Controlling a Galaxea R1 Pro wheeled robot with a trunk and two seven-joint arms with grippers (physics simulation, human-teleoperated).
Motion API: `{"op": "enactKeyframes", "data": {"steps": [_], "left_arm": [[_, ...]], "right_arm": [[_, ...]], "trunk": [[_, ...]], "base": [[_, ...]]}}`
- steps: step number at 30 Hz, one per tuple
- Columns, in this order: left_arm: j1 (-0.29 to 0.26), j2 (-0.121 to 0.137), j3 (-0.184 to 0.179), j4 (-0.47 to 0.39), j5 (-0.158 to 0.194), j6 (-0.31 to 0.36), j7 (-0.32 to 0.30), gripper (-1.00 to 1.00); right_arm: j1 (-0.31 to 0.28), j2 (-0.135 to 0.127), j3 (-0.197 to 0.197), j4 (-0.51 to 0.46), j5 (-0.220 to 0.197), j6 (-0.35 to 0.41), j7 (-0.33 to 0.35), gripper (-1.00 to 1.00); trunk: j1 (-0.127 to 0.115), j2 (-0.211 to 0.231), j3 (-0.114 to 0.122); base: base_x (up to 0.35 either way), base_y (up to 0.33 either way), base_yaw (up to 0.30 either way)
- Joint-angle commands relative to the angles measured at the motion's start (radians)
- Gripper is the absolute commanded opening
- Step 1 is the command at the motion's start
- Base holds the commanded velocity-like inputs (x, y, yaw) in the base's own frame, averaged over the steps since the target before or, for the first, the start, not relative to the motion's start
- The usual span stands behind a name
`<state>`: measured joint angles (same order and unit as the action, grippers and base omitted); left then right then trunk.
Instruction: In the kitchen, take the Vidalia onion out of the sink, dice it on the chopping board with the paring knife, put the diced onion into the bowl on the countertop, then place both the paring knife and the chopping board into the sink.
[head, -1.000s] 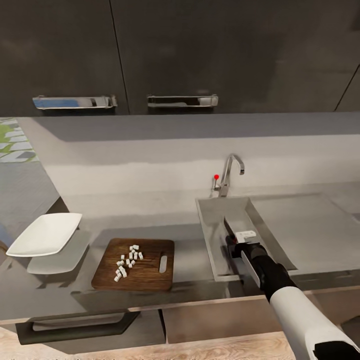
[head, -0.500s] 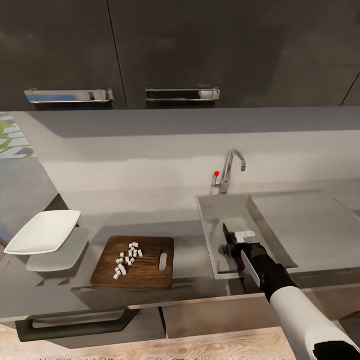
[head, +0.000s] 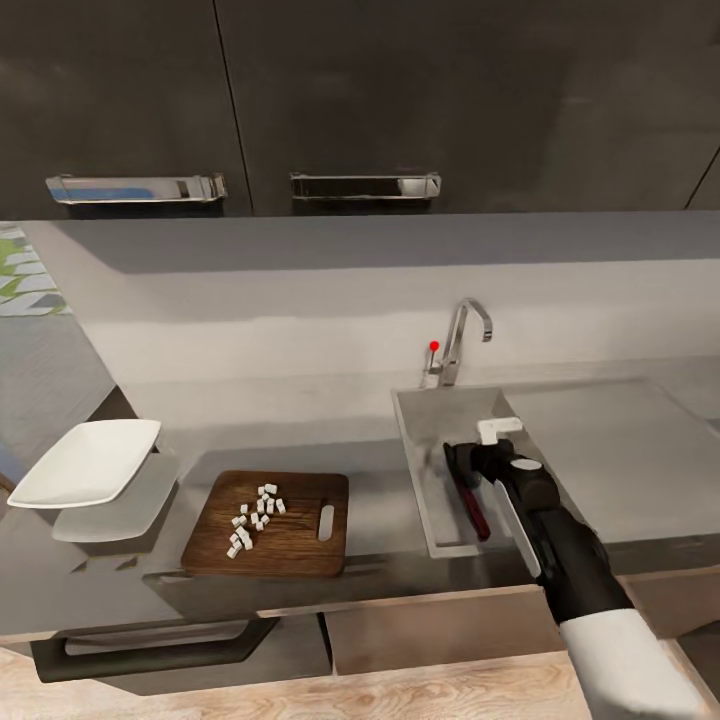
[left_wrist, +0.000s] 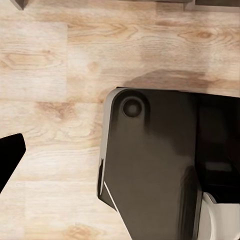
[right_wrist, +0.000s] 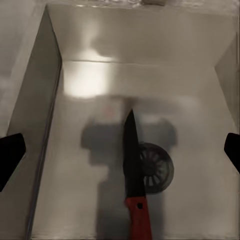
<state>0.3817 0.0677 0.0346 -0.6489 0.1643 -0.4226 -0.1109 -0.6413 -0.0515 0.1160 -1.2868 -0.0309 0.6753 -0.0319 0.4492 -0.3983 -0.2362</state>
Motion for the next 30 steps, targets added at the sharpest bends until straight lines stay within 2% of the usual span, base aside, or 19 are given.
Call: {"op": "enactKeyframes", "data": {"steps": [1, 4, 8, 18, 27, 30], "left_arm": [[0.000, 0.000, 0.002, -0.001, 0.011, 0.001, -0.010, 1.00], [0.000, 0.001, 0.002, -0.002, 0.011, 0.001, -0.010, 1.00], [0.000, 0.001, 0.002, -0.002, 0.011, 0.001, -0.010, 1.00], [0.000, 0.002, 0.003, -0.005, 0.011, -0.005, -0.010, 1.00], [0.000, 0.003, 0.004, -0.002, 0.011, -0.007, -0.010, 1.00], [0.000, 0.003, 0.004, -0.002, 0.011, -0.007, -0.010, 1.00]], "right_arm": [[0.023, -0.001, 0.002, -0.046, -0.003, 0.016, -0.003, 1.00], [0.097, -0.001, 0.002, -0.148, -0.003, 0.032, -0.005, 1.00], [0.134, 0.001, 0.003, -0.187, -0.003, 0.035, -0.005, 1.00], [0.143, 0.004, 0.003, -0.206, -0.003, 0.035, -0.004, 1.00], [0.143, 0.006, 0.004, -0.206, -0.006, 0.036, -0.004, 1.00], [0.143, 0.006, 0.004, -0.206, -0.032, 0.036, -0.004, 1.00]], "trunk": [[0.001, -0.002, -0.002], [0.001, -0.002, -0.002], [0.001, -0.002, -0.002], [0.001, -0.002, -0.002], [0.001, -0.002, -0.002], [0.001, -0.002, -0.002]], "base": [[0.000, 0.000, 0.000], [0.000, 0.000, 0.000], [-0.006, 0.000, 0.000], [-0.042, 0.004, 0.000], [-0.221, 0.169, 0.000], [-0.248, 0.196, 0.000]]}}
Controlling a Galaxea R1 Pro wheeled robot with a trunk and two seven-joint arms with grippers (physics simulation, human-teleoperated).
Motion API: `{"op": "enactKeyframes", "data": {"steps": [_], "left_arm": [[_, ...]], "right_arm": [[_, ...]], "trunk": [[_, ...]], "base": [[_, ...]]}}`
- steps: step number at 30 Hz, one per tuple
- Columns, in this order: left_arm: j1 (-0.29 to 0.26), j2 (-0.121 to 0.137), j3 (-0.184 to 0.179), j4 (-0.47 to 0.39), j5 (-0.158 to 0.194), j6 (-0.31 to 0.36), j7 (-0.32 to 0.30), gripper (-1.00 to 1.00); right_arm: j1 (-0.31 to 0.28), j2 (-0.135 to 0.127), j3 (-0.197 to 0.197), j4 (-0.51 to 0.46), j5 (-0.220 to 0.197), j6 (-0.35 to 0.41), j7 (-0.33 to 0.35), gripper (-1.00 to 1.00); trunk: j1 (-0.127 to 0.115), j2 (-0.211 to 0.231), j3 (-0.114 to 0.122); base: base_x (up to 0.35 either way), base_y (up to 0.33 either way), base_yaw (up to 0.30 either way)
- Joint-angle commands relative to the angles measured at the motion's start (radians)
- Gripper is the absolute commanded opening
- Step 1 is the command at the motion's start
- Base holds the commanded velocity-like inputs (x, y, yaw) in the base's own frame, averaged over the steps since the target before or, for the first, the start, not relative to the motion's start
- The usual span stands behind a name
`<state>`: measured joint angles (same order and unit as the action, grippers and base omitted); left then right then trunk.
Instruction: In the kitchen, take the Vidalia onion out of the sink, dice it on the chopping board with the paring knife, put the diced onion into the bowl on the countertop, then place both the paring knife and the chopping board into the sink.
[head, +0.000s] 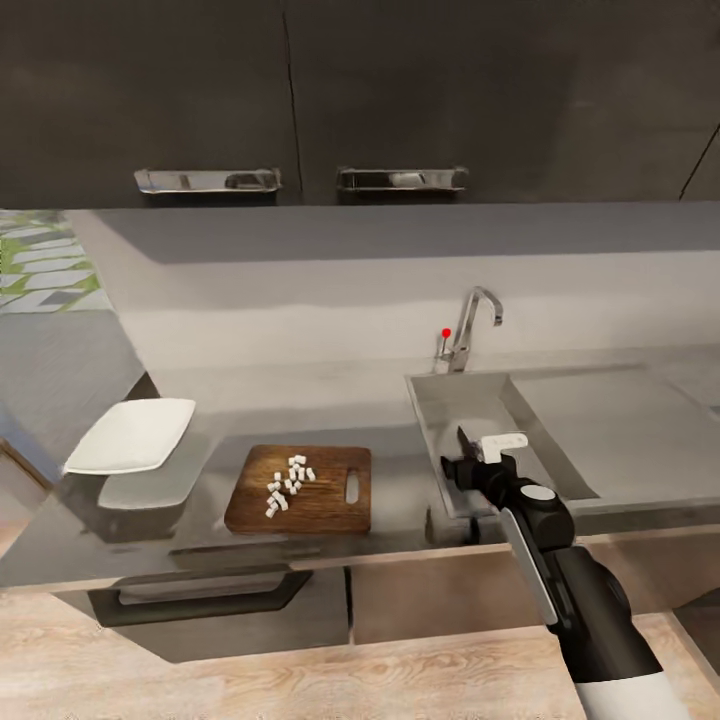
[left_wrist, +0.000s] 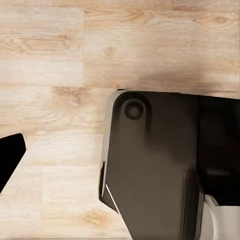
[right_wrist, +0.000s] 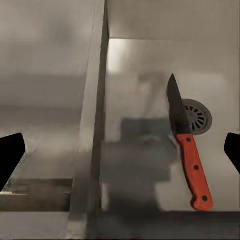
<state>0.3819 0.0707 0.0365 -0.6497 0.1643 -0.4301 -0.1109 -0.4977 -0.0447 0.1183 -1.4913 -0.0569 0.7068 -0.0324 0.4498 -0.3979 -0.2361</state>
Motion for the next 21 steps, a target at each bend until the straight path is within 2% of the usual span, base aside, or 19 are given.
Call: {"op": "enactKeyframes", "data": {"steps": [1, 3, 5, 21], "left_arm": [[0.000, 0.000, 0.002, -0.001, 0.011, 0.001, -0.010, 1.00], [0.000, 0.000, 0.002, -0.001, 0.011, 0.001, -0.010, 1.00], [0.001, 0.000, 0.002, -0.001, 0.011, 0.001, -0.010, 1.00], [0.000, 0.000, 0.002, 0.001, 0.011, 0.002, -0.010, 1.00]], "right_arm": [[-0.001, -0.002, 0.001, -0.001, -0.033, 0.006, -0.004, 1.00], [-0.001, -0.003, 0.001, -0.001, -0.063, 0.008, -0.004, 1.00], [-0.001, -0.004, 0.001, -0.001, -0.074, 0.009, -0.004, 1.00], [-0.001, -0.004, 0.003, -0.001, -0.081, 0.010, -0.004, 1.00]], "trunk": [[0.000, -0.002, -0.002], [0.000, -0.002, -0.002], [0.000, -0.002, -0.002], [0.000, -0.002, -0.002]], "base": [[-0.220, 0.214, 0.000], [-0.142, 0.224, 0.000], [-0.051, 0.240, 0.000], [-0.003, 0.293, 0.000]]}}
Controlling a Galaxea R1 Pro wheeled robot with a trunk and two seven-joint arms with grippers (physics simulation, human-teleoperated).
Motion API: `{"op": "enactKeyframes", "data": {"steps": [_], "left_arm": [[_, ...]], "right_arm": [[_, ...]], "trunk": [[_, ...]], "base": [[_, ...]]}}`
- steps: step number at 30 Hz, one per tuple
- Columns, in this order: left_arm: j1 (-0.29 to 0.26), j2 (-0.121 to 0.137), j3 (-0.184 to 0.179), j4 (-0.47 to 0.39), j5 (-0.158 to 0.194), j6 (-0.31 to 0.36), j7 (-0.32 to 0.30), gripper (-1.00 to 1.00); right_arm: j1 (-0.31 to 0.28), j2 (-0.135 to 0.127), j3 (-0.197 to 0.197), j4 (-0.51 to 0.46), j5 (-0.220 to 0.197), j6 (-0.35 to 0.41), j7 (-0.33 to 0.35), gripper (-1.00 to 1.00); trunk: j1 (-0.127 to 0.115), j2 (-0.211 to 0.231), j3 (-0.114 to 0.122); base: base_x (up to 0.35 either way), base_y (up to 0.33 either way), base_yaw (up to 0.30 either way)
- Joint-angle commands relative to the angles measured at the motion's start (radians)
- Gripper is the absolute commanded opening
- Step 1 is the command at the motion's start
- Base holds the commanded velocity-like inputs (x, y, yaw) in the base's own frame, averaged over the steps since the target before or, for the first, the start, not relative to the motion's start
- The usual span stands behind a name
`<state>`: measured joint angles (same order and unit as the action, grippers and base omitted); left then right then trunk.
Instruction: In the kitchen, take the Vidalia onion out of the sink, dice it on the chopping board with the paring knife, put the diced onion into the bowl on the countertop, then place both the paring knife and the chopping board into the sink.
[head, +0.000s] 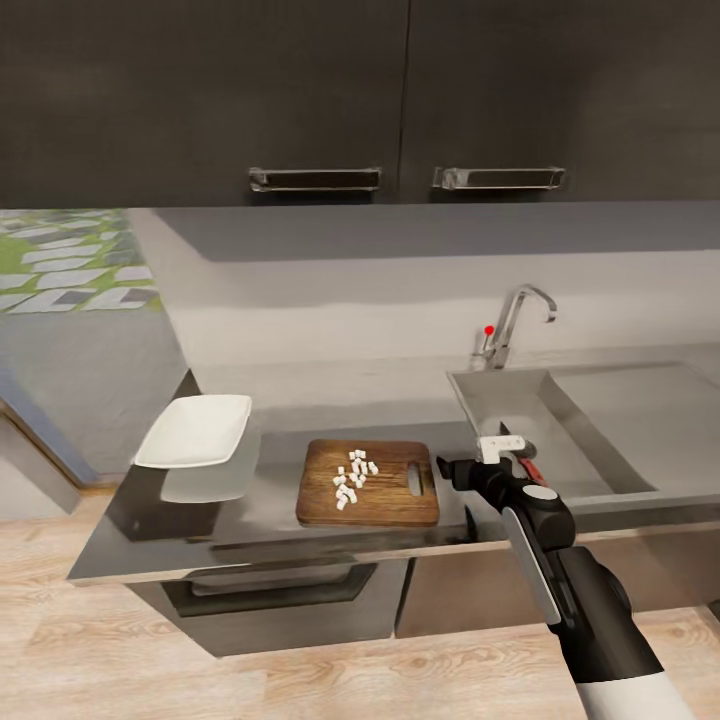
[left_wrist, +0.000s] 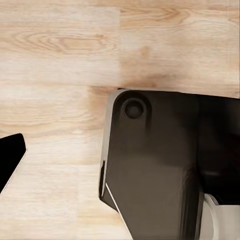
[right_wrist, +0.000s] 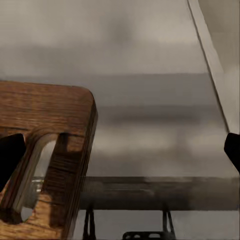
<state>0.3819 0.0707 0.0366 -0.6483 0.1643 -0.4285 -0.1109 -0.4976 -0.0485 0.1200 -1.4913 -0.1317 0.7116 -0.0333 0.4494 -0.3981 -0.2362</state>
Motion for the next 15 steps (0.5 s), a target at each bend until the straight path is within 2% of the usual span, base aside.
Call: {"op": "enactKeyframes", "data": {"steps": [1, 5, 15], "left_arm": [[0.000, 0.000, 0.002, -0.001, 0.011, 0.000, -0.010, 1.00], [0.000, 0.000, 0.002, -0.001, 0.011, 0.001, -0.010, 1.00], [0.000, 0.000, 0.002, -0.001, 0.011, 0.001, -0.010, 1.00]], "right_arm": [[-0.001, -0.001, 0.001, -0.001, -0.006, 0.005, -0.004, 1.00], [-0.001, -0.001, 0.001, -0.001, -0.006, 0.005, -0.004, 1.00], [-0.001, 0.002, 0.001, 0.008, -0.001, 0.005, -0.005, 1.00]], "trunk": [[0.001, -0.002, -0.002], [0.001, -0.002, -0.002], [0.001, -0.002, -0.003]], "base": [[0.000, 0.265, 0.000], [0.000, 0.082, 0.000], [0.000, 0.004, 0.000]]}}
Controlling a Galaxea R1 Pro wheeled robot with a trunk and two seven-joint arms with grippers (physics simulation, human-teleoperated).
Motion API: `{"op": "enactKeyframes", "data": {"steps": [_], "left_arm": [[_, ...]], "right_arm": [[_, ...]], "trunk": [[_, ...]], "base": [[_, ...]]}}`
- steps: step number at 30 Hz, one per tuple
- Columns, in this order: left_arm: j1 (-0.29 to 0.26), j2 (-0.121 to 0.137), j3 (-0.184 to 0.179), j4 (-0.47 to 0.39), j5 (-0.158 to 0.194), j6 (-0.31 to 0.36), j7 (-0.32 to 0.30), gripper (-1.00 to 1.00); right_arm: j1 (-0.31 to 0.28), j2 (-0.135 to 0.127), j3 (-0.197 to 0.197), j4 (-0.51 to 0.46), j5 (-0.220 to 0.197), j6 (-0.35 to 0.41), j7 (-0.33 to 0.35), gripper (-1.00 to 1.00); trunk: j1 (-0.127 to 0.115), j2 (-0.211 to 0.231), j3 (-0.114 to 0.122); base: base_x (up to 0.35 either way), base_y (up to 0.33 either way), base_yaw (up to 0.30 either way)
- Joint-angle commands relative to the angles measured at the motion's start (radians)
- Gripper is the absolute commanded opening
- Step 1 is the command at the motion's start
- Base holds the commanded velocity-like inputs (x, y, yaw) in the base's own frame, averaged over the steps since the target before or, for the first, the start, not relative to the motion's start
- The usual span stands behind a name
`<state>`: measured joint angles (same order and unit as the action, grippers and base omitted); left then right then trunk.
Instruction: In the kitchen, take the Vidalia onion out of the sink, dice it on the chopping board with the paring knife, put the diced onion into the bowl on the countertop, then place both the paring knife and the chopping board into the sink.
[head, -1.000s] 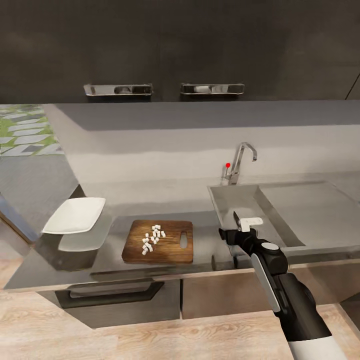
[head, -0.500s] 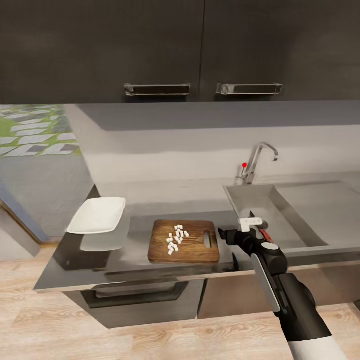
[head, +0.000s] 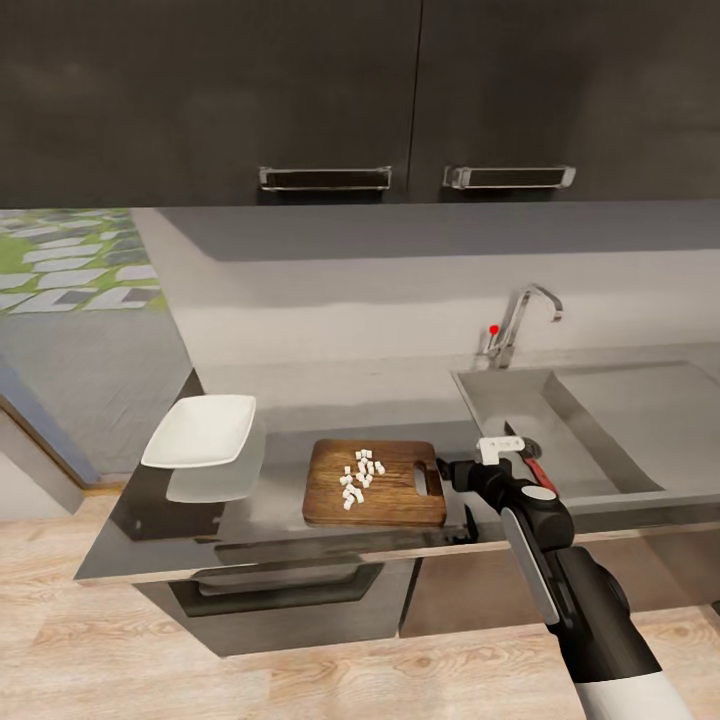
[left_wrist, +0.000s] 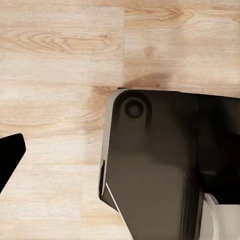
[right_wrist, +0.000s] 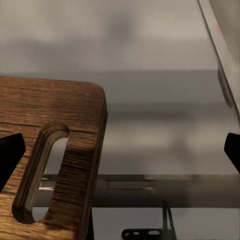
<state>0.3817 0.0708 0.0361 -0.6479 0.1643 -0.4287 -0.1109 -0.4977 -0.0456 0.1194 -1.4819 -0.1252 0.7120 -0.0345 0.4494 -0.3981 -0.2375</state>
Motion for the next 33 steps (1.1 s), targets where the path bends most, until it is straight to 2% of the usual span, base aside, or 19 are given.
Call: {"op": "enactKeyframes", "data": {"steps": [1, 33], "left_arm": [[0.000, 0.000, 0.002, -0.001, 0.011, 0.001, -0.010, 1.00], [0.000, 0.000, 0.002, -0.001, 0.011, 0.002, -0.010, 1.00]], "right_arm": [[-0.001, -0.001, 0.001, -0.001, -0.007, 0.004, -0.004, 1.00], [-0.001, 0.000, 0.001, 0.008, -0.007, 0.004, -0.008, 1.00]], "trunk": [[0.001, -0.002, -0.003], [0.001, -0.002, -0.053]], "base": [[0.000, 0.000, 0.000], [0.010, 0.022, 0.000]]}}
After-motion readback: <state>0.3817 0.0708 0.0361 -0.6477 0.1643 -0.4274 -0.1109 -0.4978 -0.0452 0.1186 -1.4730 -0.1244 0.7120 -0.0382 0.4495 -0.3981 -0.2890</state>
